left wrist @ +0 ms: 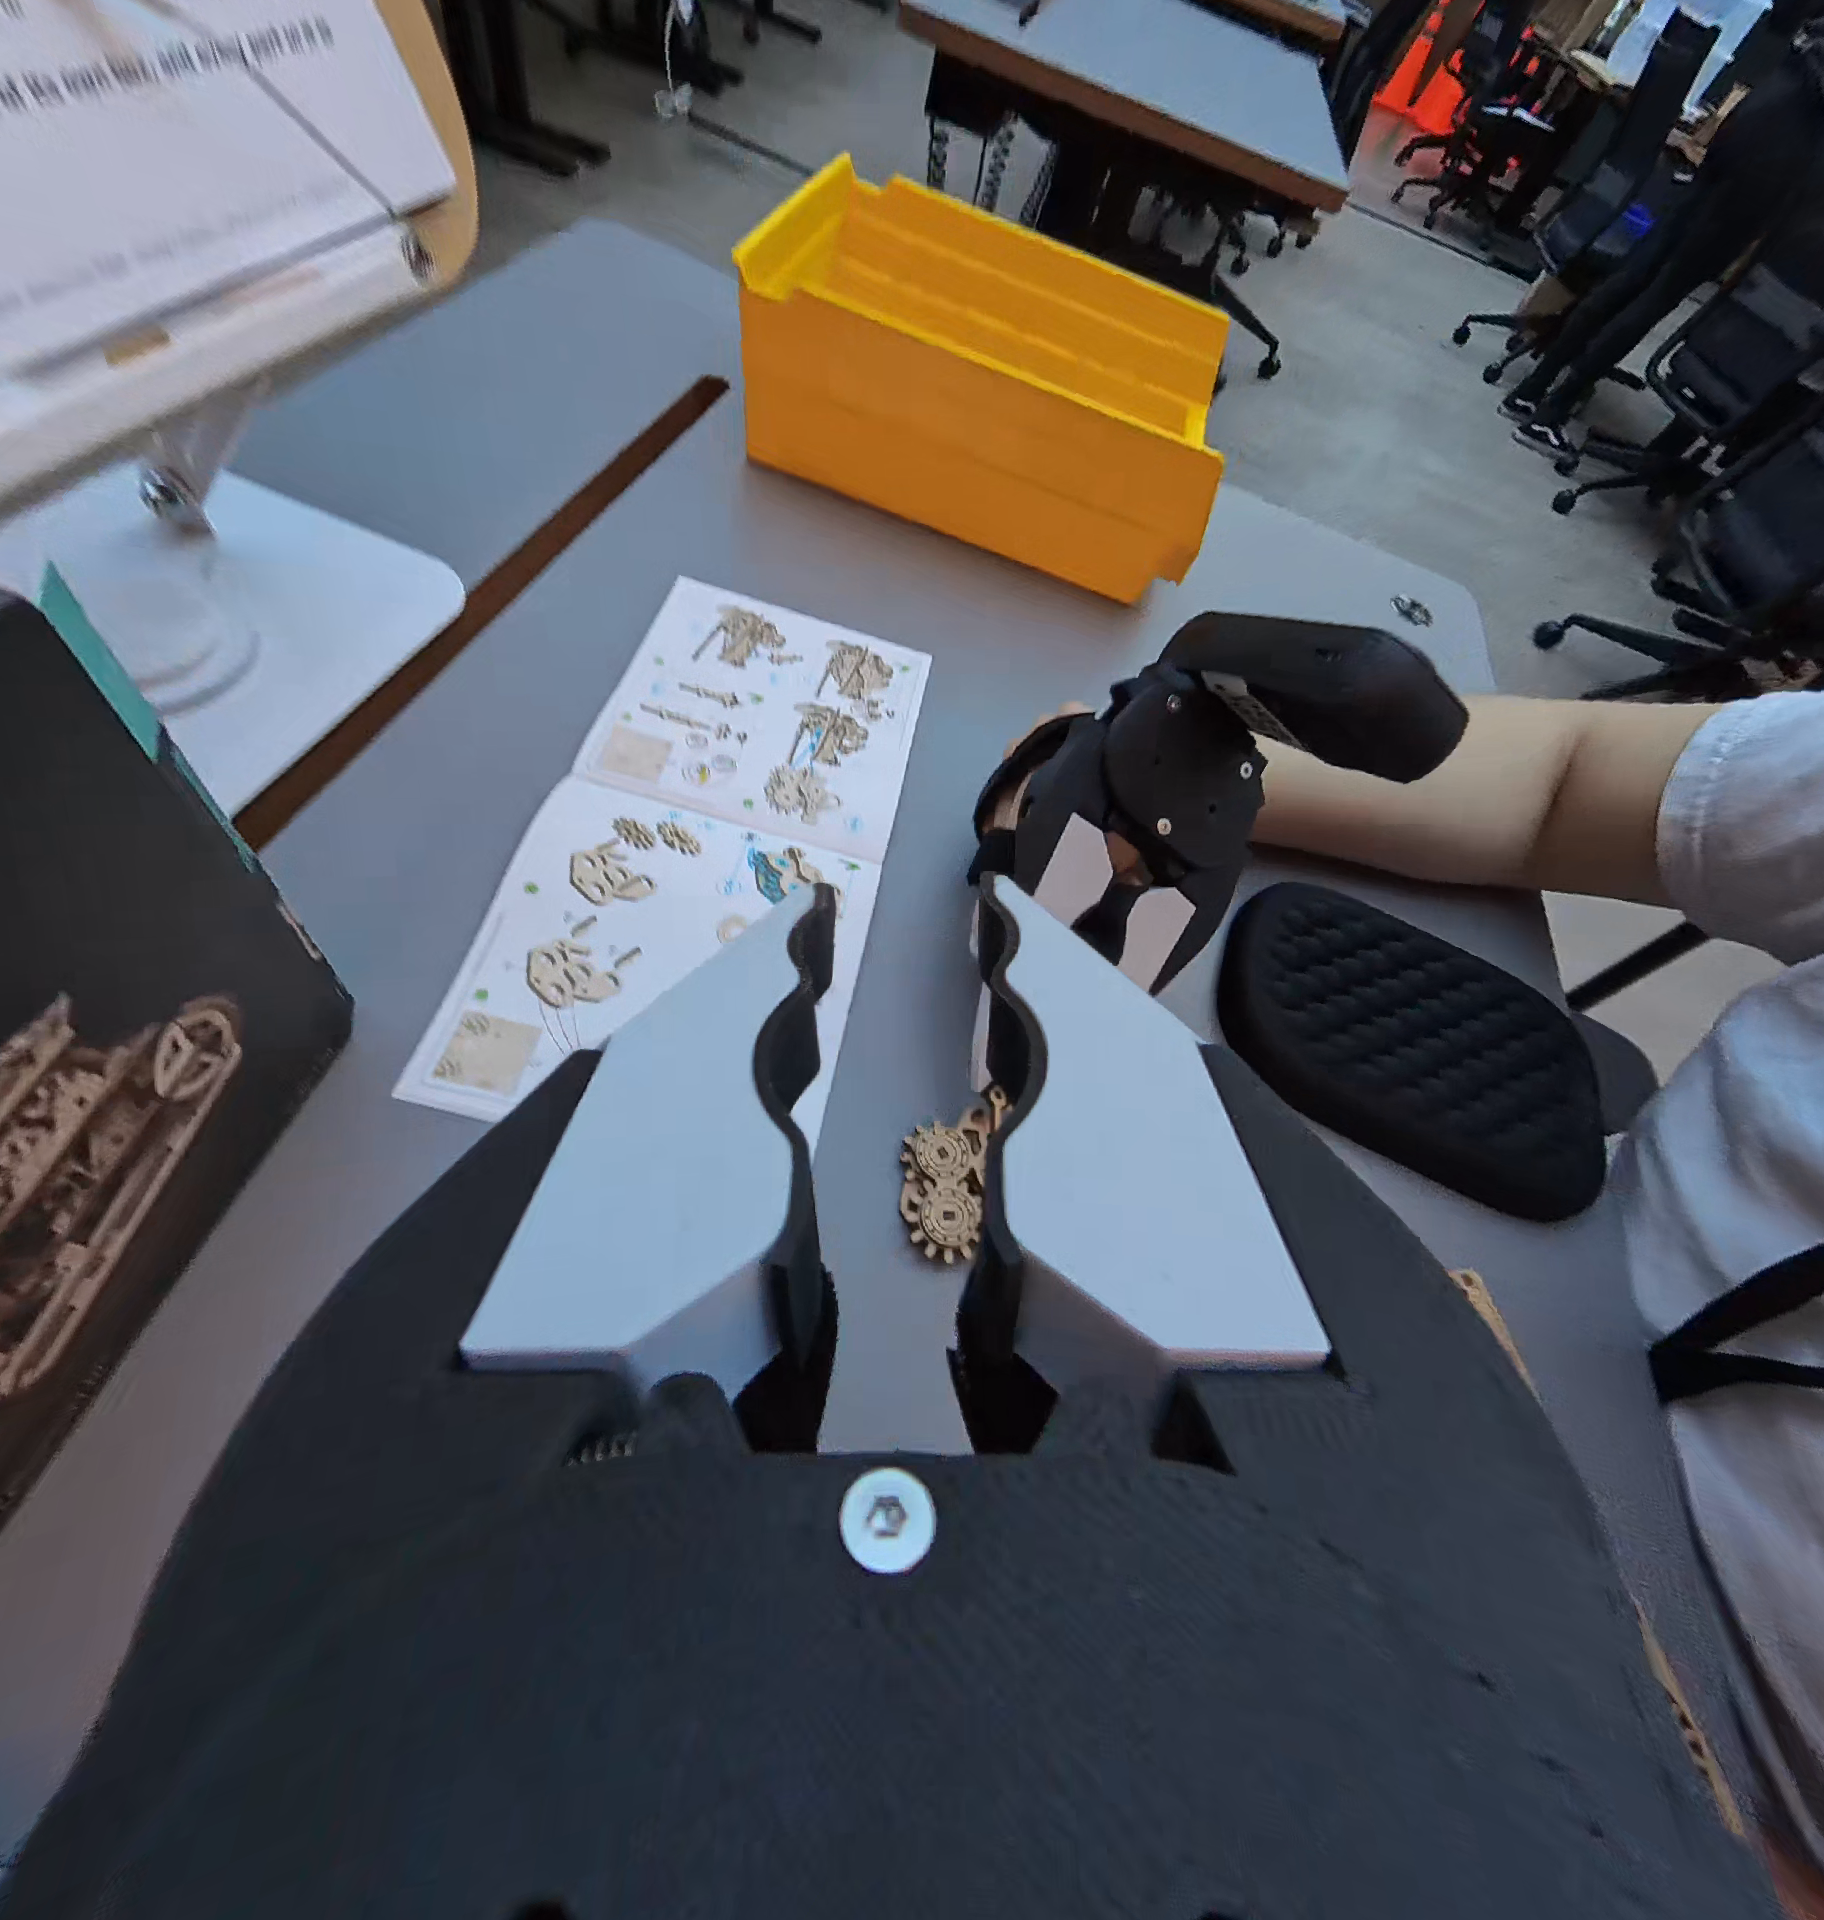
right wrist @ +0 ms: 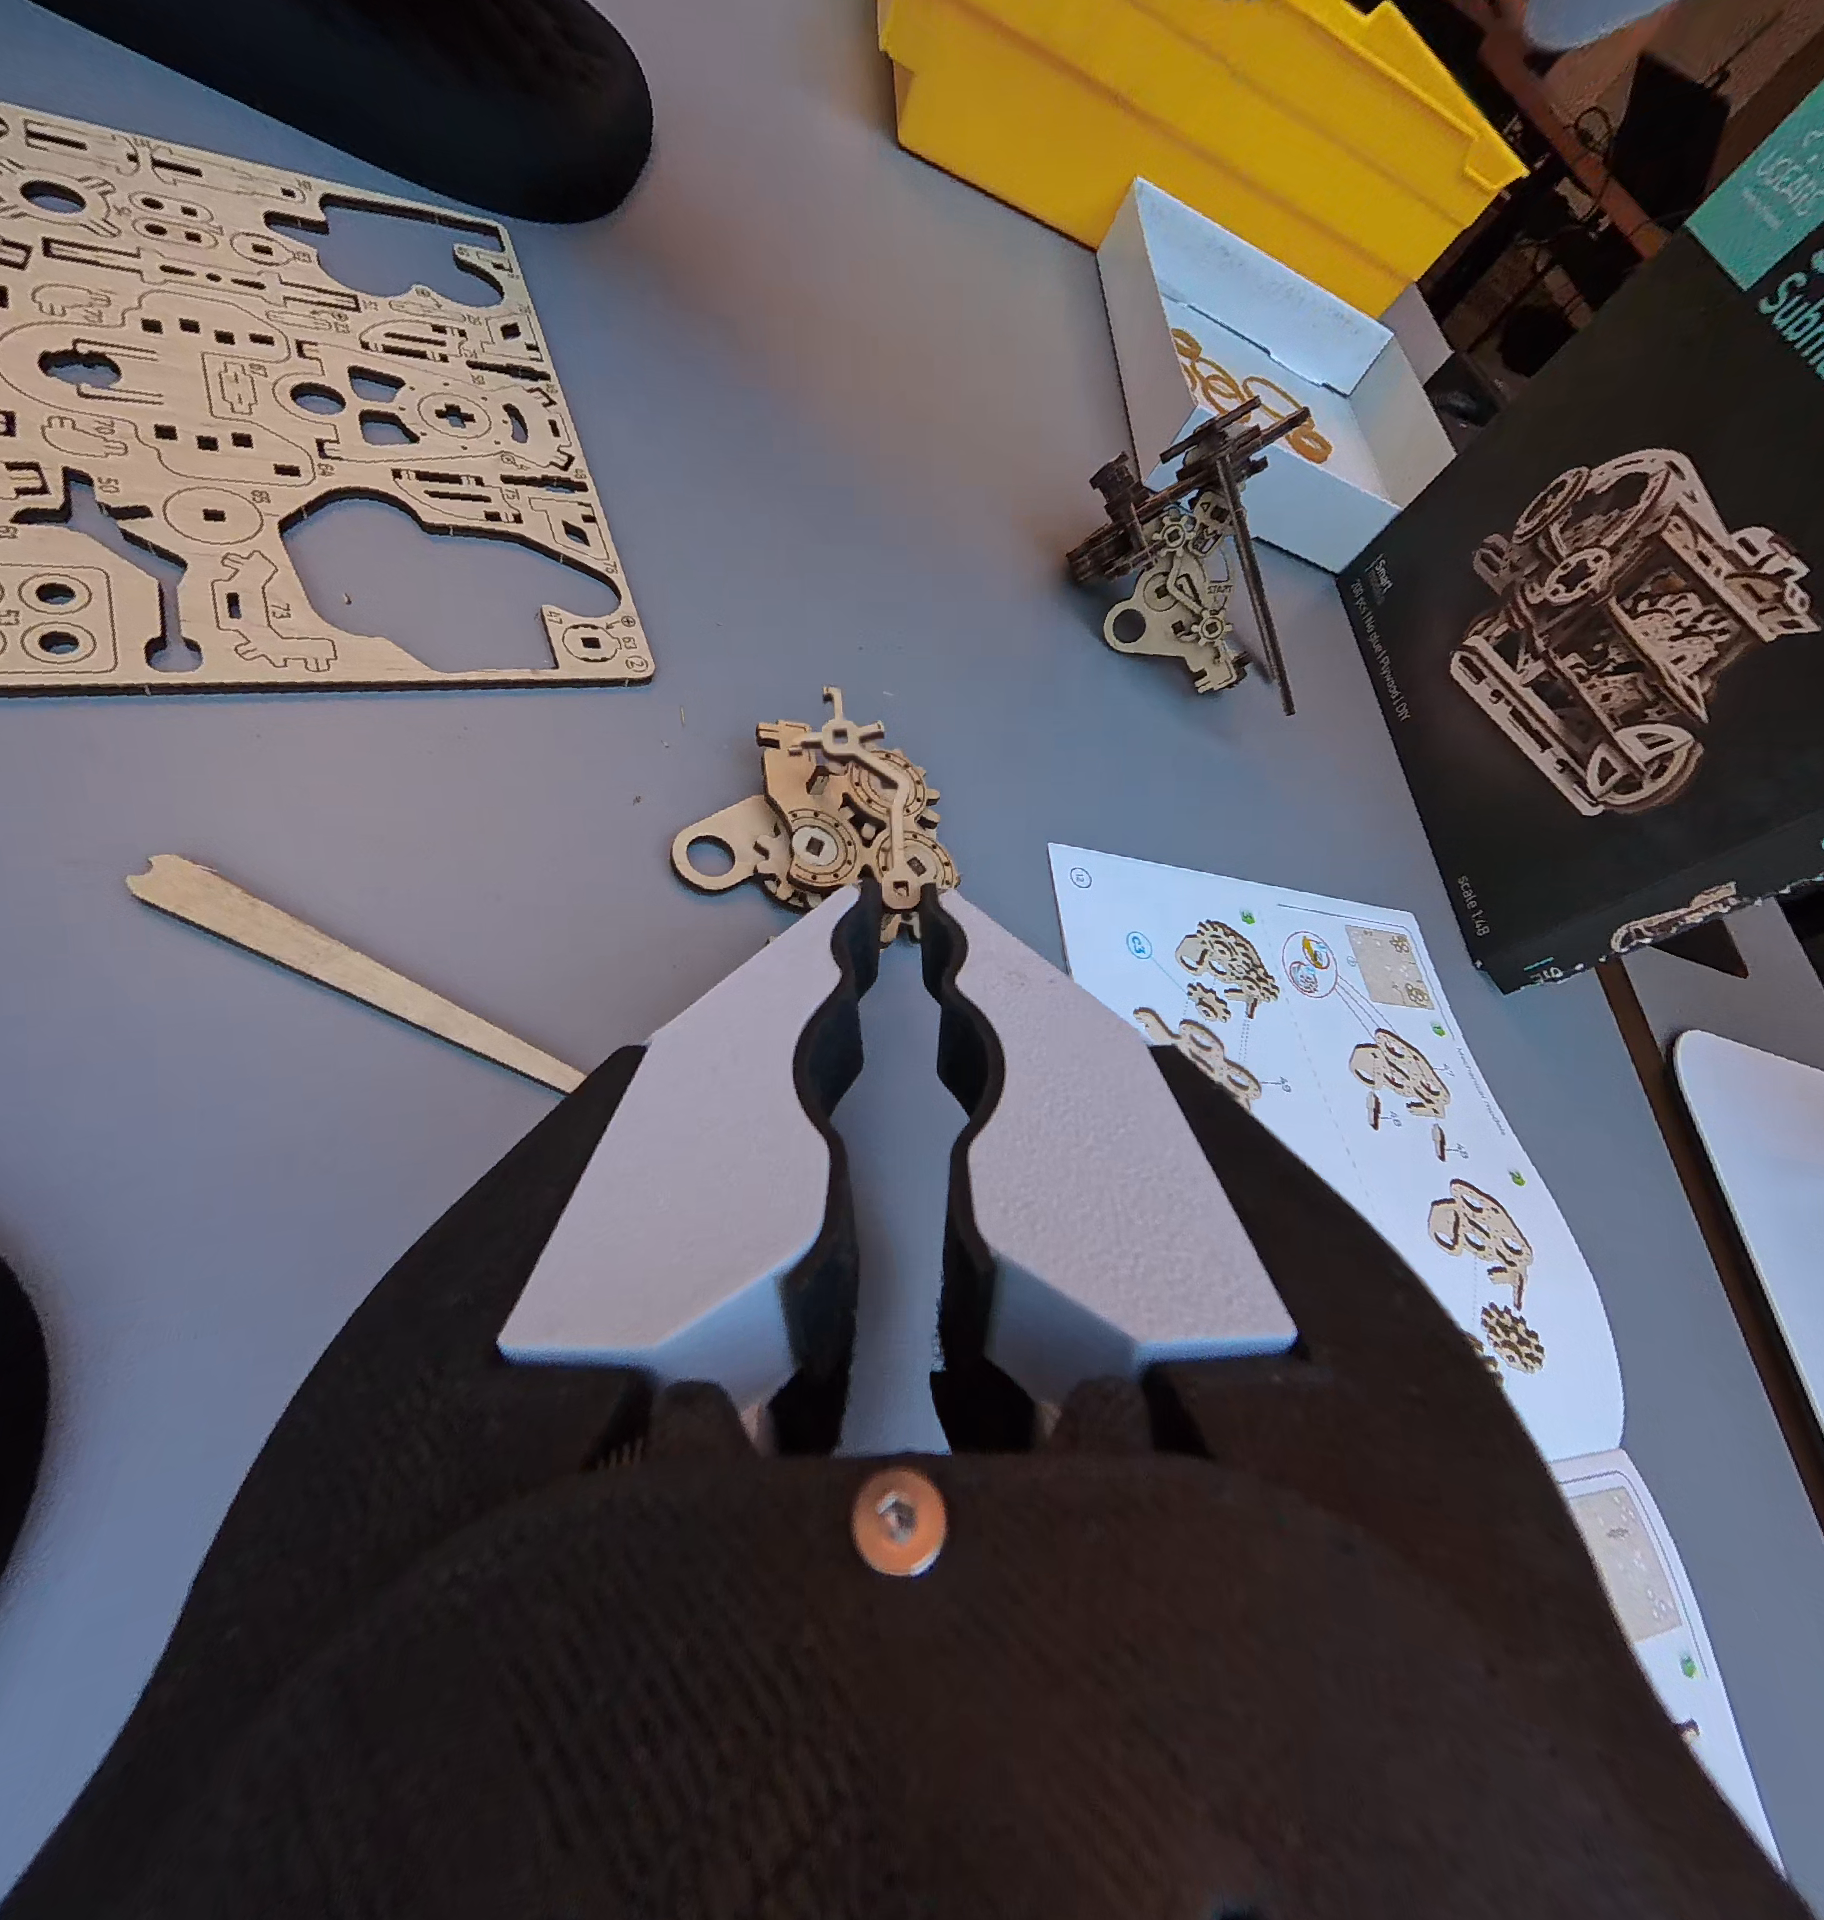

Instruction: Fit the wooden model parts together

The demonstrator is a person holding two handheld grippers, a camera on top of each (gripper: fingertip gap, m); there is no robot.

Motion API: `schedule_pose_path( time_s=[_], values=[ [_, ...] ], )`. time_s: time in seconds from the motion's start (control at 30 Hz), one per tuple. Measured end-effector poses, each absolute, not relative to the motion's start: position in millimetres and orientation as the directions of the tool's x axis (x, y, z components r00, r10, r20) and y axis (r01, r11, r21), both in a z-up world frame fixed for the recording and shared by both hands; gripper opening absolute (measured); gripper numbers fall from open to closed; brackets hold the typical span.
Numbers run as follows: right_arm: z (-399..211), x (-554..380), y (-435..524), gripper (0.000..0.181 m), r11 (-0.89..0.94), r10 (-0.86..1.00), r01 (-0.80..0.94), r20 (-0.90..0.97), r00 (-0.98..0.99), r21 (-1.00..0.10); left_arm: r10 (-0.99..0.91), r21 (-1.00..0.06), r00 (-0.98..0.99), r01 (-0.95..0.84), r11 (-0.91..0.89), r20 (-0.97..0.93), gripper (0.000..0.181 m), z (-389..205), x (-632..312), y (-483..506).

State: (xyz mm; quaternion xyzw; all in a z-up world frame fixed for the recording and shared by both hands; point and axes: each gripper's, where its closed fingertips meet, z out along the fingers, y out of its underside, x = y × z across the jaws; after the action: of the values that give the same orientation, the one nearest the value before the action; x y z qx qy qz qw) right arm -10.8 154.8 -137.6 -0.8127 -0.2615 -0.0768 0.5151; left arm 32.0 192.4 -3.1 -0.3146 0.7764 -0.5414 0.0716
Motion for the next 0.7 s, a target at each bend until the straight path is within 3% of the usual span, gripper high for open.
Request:
schedule_pose_path(
  time_s=[0.37, 0.57, 0.7],
  values=[
    [-126.6, 12.5, 153.5, 0.006, -0.303, 0.197, 0.553, 0.517, 0.833, -0.776, -0.643, -0.995, -0.763, 0.006, 0.099, -0.069, 0.045, 77.3, 19.4, 211.7],
    [-117.8, 18.4, 151.5, 0.006, -0.278, 0.143, 0.571, 0.554, 0.820, -0.773, -0.783, -0.937, -0.532, 0.294, 0.186, -0.323, 0.045, 99.2, 19.1, 233.8],
    [-129.7, 16.9, 151.8, 0.006, -0.318, 0.180, 0.629, 0.607, 0.774, -0.709, -0.761, -0.901, -0.490, 0.307, 0.307, -0.426, 0.045, 91.8, 19.7, 228.3]
  ],
)
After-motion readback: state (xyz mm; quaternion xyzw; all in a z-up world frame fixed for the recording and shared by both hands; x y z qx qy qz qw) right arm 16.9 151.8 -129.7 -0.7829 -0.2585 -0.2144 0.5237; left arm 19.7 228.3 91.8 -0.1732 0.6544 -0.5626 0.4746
